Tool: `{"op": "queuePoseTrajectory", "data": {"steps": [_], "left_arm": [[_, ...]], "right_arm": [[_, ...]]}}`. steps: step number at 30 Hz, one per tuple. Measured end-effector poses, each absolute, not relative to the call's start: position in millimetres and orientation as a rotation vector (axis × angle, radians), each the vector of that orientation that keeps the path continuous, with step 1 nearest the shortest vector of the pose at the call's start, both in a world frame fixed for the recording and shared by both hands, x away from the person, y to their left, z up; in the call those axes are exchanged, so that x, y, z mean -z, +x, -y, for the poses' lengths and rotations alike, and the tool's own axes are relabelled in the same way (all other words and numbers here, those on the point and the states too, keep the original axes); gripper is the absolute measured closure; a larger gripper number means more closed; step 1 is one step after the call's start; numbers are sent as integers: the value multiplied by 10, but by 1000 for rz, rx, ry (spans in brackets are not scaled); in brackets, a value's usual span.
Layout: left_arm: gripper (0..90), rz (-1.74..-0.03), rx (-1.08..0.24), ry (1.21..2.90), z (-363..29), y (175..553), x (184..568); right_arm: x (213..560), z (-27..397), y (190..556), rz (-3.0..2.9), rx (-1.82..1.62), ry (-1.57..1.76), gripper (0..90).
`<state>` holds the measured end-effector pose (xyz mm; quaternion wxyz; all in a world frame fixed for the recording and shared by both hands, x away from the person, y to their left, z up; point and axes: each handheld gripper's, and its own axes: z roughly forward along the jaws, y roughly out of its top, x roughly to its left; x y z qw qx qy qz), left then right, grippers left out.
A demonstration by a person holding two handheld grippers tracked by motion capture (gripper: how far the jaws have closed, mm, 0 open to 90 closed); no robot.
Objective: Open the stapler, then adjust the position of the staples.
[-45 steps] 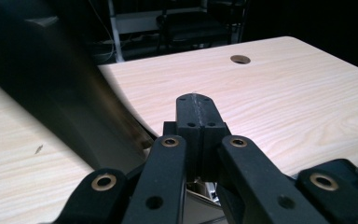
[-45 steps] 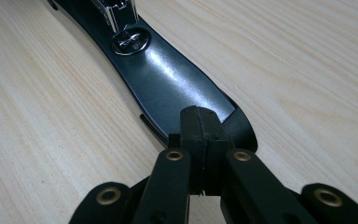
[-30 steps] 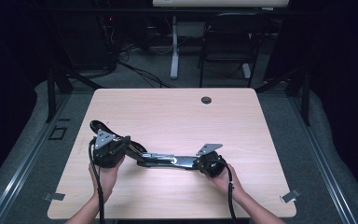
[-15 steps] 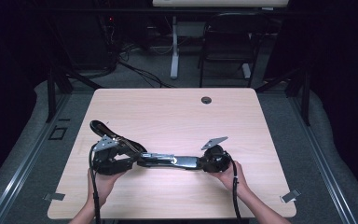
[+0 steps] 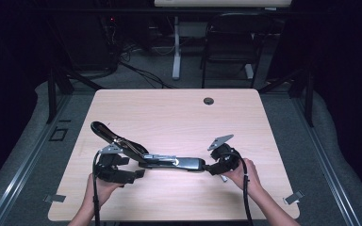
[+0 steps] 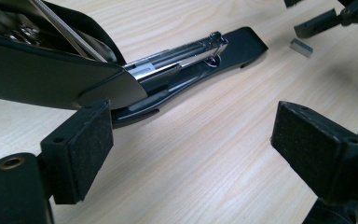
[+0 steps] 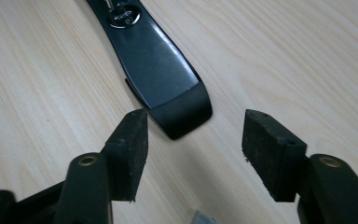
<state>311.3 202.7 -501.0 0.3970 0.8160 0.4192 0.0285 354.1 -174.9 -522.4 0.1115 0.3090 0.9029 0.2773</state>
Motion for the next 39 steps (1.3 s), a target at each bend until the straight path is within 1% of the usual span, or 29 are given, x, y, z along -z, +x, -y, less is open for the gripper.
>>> {"op": "queuePoseTrajectory", "data": {"steps": [3,9,12,18,20,24,25,26,27,28,30,37,39], "left_arm": [[77,-1068,-54,2093,-2054,3153,5049],[2,-1107,-1,2115,-2120,3187,5123],[1,-1108,2,2130,-2147,3147,5131],[1,-1141,-20,2098,-2276,3144,5111],[1,-1136,-57,2081,-2301,3141,5095],[1,-1136,-75,2086,-2332,3150,5096],[1,-1138,-82,2093,-2346,3158,5101],[1,-1146,-85,2092,-2359,3165,5109],[0,-1157,-85,2086,-2378,3173,5118],[1,-1164,-88,2085,-2390,3179,5121],[1,-1177,-98,2082,-2412,3197,5127],[1,-1206,-110,2086,-2491,3266,5163],[1,-1213,-127,2083,-2506,3282,5174]], "right_arm": [[5178,1816,3537,-2622,-817,918,368],[5067,1924,3586,-2597,-813,981,248],[5064,1939,3616,-2608,-729,1011,234],[5055,2021,3681,-2672,-632,1110,144],[5061,2055,3706,-2711,-607,1167,139],[5115,2084,3726,-2739,-616,1230,122],[5130,2074,3727,-2745,-613,1236,125],[5136,2071,3732,-2751,-584,1221,155],[5147,2060,3733,-2759,-574,1221,146],[5154,2055,3735,-2761,-560,1219,175],[5167,2043,3727,-2758,-581,1242,203],[5187,2028,3744,-2772,-508,1310,414],[5188,2016,3761,-2809,-444,1306,450]]}}
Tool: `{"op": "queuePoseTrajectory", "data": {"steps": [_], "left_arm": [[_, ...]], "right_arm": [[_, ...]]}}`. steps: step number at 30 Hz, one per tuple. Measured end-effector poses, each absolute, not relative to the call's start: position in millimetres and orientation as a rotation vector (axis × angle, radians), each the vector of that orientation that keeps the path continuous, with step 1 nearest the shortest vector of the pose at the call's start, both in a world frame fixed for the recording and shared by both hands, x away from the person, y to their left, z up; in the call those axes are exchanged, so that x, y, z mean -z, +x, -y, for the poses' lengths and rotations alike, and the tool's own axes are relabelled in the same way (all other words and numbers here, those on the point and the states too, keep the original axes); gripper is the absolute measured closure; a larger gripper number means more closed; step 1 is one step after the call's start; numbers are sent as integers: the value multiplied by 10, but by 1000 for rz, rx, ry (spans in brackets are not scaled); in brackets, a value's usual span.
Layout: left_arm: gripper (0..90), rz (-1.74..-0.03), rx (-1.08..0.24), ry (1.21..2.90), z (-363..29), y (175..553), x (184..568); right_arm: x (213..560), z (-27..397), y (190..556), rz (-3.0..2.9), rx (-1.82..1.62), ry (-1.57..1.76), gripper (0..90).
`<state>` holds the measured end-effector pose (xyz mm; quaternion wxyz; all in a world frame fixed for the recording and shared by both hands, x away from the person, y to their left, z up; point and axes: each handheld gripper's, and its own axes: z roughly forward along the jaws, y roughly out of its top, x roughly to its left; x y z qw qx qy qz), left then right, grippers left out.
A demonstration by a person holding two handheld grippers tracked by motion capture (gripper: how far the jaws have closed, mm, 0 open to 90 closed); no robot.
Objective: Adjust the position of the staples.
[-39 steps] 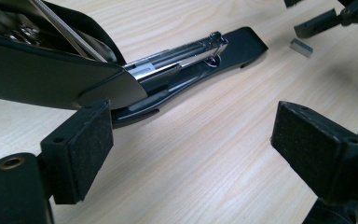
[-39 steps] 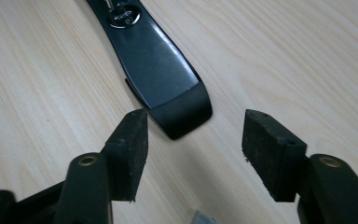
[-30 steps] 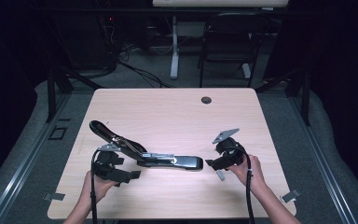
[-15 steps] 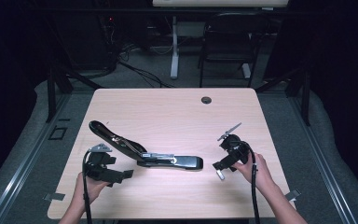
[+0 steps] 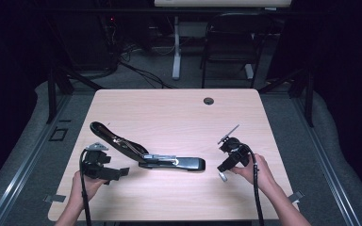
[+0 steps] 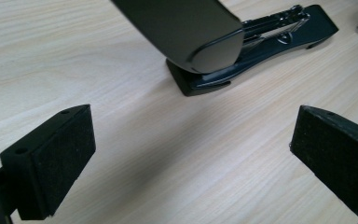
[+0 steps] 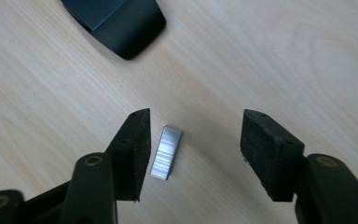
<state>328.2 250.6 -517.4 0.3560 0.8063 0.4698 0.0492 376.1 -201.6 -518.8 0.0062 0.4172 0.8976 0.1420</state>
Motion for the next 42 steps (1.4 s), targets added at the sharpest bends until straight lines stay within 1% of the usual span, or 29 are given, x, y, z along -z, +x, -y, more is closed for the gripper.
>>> {"op": "queuePoseTrajectory", "data": {"steps": [1,2,3,5,8,12,17,18,20,21,24,28,39,40,42], "left_arm": [[1,-1217,-129,2083,-2516,3291,5175],[1,-1219,-134,2080,-2522,3300,5179],[1,-1222,-137,2079,-2528,3306,5181],[1,-1227,-140,2082,-2536,3318,5187],[1,-1229,-143,2084,-2537,3333,5201],[1,-1227,-140,2100,-2528,3340,5202],[1,-1229,-151,2111,-2523,3357,5206],[1,-1237,-153,2109,-2519,3362,5221],[0,-1236,-146,2120,-2521,3366,5223],[1,-1235,-146,2120,-2520,3366,5223],[1,-1233,-150,2117,-2513,3364,5221],[1,-1233,-158,2125,-2510,3366,5227],[1,-1229,-163,2130,-2502,3365,5226],[1,-1229,-163,2131,-2501,3366,5227],[1,-1228,-163,2132,-2498,3366,5228]], "right_arm": [[5189,2001,3758,-2821,-417,1308,481],[5233,1968,3731,-2771,-474,1360,498],[5207,1963,3750,-2821,-403,1313,529],[5208,1924,3745,-2837,-378,1303,574],[5206,1874,3738,-2834,-378,1305,665],[5224,1840,3749,-2848,-331,1311,723],[5262,1825,3759,-2842,-263,1327,725],[5291,1820,3744,-2813,-304,1368,723],[5273,1838,3780,-2856,-217,1334,710],[5306,1832,3761,-2826,-262,1369,707],[5290,1835,3787,-2868,-194,1338,703],[5331,1816,3769,-2855,-240,1373,700],[5370,1786,3775,-2862,-171,1376,733],[5353,1791,3792,-2885,-125,1348,735],[5386,1781,3770,-2852,-179,1388,748]]}}
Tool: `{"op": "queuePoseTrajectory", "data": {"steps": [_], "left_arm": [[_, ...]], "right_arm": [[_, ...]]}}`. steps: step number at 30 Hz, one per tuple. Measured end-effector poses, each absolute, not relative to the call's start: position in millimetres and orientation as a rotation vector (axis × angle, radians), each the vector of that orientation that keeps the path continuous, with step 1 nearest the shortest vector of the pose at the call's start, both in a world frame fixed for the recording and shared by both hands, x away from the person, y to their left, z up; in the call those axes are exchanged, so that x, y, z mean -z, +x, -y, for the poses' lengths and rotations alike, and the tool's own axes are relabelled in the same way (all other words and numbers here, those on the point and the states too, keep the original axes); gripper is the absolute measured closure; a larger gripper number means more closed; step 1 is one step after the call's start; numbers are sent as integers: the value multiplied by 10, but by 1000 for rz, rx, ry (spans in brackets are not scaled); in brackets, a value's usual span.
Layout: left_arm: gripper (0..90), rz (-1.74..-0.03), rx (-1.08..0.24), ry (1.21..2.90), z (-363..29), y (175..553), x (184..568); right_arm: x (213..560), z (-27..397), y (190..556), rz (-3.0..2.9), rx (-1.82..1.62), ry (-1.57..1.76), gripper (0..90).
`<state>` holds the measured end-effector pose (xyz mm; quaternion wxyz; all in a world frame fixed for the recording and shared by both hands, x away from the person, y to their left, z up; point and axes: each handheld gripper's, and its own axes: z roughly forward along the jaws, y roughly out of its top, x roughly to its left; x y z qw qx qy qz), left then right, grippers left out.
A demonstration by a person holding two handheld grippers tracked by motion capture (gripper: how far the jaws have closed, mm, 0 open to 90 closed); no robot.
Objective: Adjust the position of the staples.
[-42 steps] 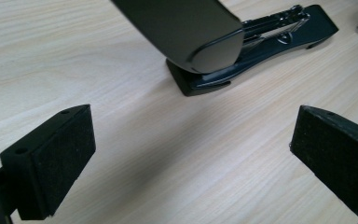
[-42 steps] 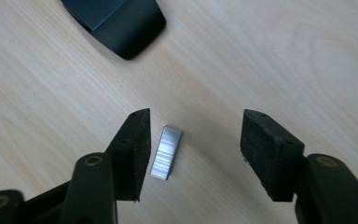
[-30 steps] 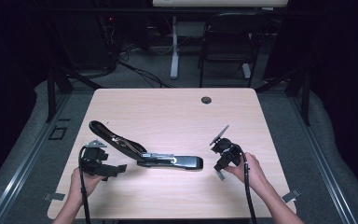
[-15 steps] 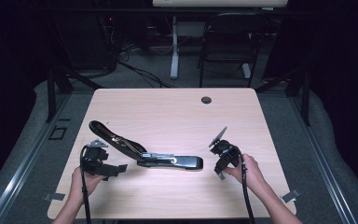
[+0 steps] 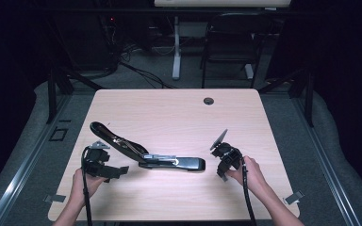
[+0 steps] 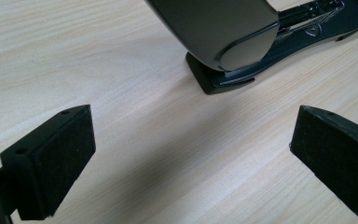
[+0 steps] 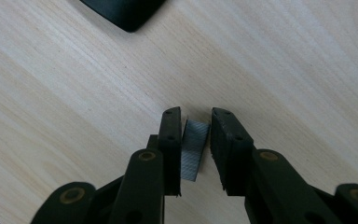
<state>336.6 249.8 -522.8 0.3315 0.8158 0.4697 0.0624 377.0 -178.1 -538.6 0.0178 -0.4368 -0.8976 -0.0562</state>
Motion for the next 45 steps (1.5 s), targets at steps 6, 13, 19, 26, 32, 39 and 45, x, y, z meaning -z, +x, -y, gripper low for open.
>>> {"op": "queuePoseTrajectory", "data": {"steps": [6,13,19,26,32,39,45], "left_arm": [[1,-1232,-155,2134,-2494,3367,5231],[1,-1229,-155,2137,-2491,3365,5232],[1,-1230,-149,2140,-2490,3372,5240],[1,-1225,-154,2143,-2477,3365,5237],[1,-1224,-153,2148,-2478,3375,5241],[1,-1221,-154,2149,-2465,3383,5243],[1,-1223,-153,2146,-2463,3390,5244]], "right_arm": [[5383,1779,3768,2793,172,-1344,776],[5390,1776,3768,2802,155,-1331,775],[5399,1775,3769,2802,155,-1325,775],[5411,1767,3742,2814,179,-1339,781],[5394,1779,3753,2826,150,-1309,782],[5374,1784,3742,2836,160,-1312,782],[5337,1786,3734,2851,181,-1292,784]]}}
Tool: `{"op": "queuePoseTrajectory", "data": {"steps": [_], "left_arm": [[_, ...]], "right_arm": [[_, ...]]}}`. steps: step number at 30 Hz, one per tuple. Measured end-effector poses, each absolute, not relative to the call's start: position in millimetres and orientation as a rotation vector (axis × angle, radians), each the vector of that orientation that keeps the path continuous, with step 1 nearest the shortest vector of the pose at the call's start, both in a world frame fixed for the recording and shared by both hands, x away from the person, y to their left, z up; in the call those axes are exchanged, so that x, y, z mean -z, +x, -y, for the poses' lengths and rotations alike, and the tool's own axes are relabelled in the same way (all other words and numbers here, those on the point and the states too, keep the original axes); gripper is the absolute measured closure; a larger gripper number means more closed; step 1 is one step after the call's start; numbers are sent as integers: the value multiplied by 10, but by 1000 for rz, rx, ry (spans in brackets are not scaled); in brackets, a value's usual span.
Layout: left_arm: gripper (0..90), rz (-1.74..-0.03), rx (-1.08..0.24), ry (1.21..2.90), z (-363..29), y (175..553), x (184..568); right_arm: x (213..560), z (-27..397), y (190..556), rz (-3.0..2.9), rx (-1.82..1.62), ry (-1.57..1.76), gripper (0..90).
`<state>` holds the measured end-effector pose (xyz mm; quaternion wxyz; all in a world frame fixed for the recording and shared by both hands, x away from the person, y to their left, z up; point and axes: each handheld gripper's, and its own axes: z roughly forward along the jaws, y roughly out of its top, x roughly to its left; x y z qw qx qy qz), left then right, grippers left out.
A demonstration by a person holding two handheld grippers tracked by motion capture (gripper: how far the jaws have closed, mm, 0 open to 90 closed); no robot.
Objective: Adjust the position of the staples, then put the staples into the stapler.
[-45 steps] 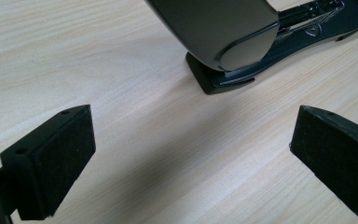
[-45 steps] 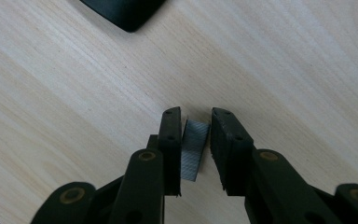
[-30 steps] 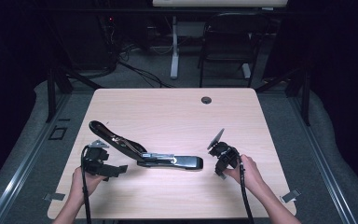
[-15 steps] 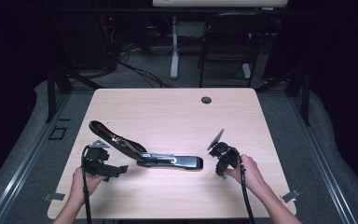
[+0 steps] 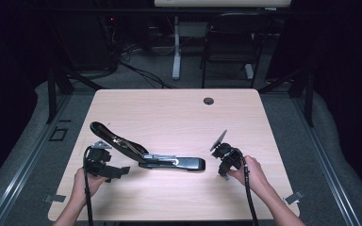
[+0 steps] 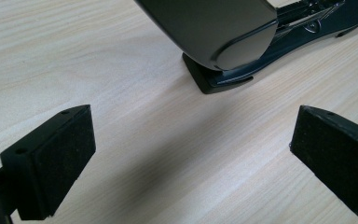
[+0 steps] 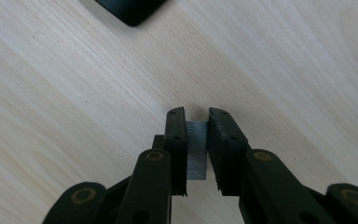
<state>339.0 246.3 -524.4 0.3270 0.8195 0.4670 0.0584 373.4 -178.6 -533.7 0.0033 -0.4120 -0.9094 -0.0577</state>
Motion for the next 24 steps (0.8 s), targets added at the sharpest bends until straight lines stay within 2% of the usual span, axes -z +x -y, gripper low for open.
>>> {"op": "queuePoseTrajectory", "data": {"steps": [24], "left_arm": [[1,-1238,-152,2152,-2480,3401,5253]], "right_arm": [[5194,1739,3690,2950,352,-1214,784]]}}
